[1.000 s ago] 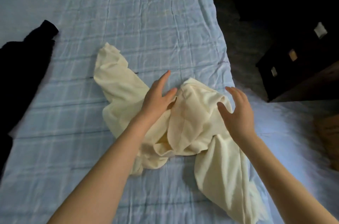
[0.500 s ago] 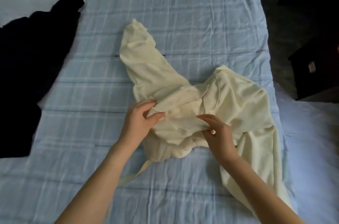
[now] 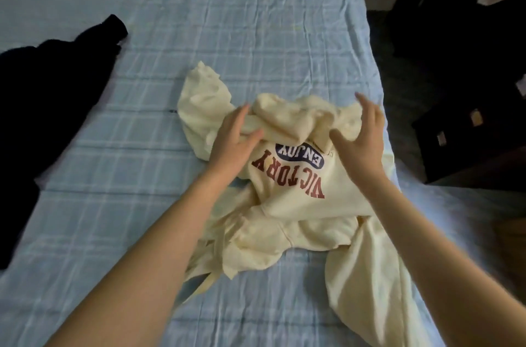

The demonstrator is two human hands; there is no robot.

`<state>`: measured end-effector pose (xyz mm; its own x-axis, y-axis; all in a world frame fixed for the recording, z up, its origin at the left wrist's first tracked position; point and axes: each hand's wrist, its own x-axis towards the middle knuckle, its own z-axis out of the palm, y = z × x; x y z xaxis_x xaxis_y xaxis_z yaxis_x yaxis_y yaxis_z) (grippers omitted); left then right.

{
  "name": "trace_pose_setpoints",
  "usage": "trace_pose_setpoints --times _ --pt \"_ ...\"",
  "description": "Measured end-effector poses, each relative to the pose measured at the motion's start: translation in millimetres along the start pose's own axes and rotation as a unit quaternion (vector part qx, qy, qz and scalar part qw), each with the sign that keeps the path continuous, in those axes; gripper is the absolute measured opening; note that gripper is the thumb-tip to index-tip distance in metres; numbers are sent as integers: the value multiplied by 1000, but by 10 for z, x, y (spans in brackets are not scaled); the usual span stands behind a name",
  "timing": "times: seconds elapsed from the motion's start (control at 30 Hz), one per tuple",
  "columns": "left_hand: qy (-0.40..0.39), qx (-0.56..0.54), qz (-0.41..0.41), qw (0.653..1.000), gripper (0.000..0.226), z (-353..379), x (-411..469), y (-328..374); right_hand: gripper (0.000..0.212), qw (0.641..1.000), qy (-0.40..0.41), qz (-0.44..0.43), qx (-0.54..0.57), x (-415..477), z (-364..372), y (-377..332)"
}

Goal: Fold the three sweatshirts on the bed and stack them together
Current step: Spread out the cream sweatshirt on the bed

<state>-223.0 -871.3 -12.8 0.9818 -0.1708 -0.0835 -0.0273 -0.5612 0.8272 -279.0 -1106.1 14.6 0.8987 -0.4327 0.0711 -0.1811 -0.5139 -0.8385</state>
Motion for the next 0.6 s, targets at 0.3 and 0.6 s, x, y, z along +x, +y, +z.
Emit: trace_pose_setpoints --times 0.3,0.6 --pt "-86 277 -155 944 70 -13 -1009 -1589 45 980 -144 139 -4 -2233 852 803" --pt "-41 -19 -125 991 28 -183 -1251 -1754 72 928 22 324 184 -2444 1545 402"
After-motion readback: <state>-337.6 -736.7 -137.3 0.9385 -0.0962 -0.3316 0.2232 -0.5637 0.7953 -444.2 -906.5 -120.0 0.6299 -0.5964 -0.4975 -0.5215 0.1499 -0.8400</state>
